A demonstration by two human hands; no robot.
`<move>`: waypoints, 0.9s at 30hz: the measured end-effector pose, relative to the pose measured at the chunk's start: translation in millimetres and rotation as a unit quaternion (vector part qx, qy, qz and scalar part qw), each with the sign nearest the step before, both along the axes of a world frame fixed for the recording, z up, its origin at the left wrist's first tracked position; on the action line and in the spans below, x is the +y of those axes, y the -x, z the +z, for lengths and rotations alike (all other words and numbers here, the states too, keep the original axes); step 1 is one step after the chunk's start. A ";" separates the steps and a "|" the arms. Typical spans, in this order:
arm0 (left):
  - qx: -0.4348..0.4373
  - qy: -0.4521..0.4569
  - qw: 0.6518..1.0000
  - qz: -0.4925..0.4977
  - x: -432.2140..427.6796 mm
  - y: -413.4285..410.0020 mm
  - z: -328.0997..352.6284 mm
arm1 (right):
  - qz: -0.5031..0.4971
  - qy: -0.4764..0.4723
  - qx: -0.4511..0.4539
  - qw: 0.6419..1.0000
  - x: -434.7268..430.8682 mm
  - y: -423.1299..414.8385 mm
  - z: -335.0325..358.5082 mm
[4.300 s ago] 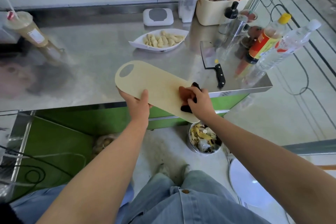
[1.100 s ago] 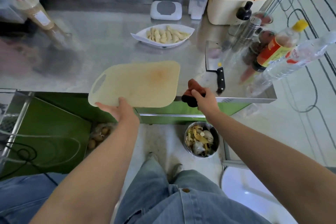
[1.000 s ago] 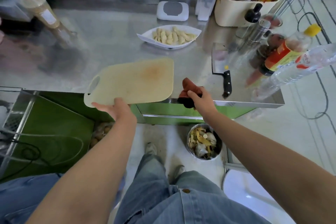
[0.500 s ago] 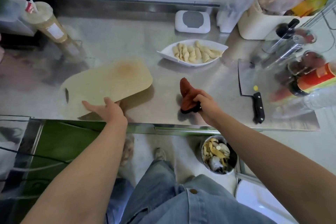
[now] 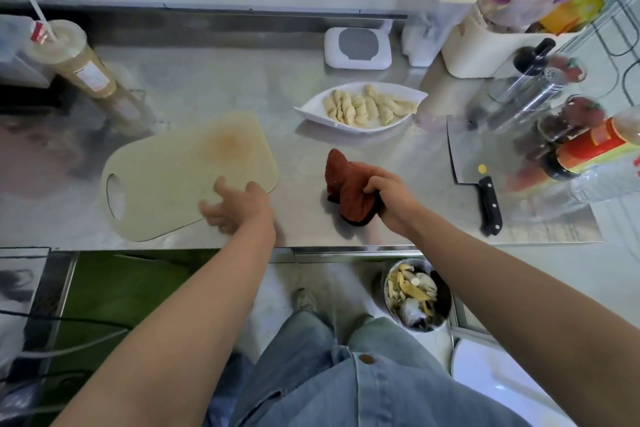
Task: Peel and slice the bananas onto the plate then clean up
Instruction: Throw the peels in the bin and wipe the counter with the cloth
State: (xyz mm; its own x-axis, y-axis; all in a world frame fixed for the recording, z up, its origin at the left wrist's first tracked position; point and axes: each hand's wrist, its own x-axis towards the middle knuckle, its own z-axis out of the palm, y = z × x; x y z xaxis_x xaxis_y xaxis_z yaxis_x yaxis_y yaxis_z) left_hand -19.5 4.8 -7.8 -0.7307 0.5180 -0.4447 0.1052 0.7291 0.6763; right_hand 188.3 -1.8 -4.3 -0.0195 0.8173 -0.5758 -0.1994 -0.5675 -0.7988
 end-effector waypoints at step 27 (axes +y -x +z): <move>-0.352 -0.006 0.889 -0.292 -41.8 -115.5 -18.0 | 0.098 -0.155 -0.242 0.953 -70.8 -56.5 -5.9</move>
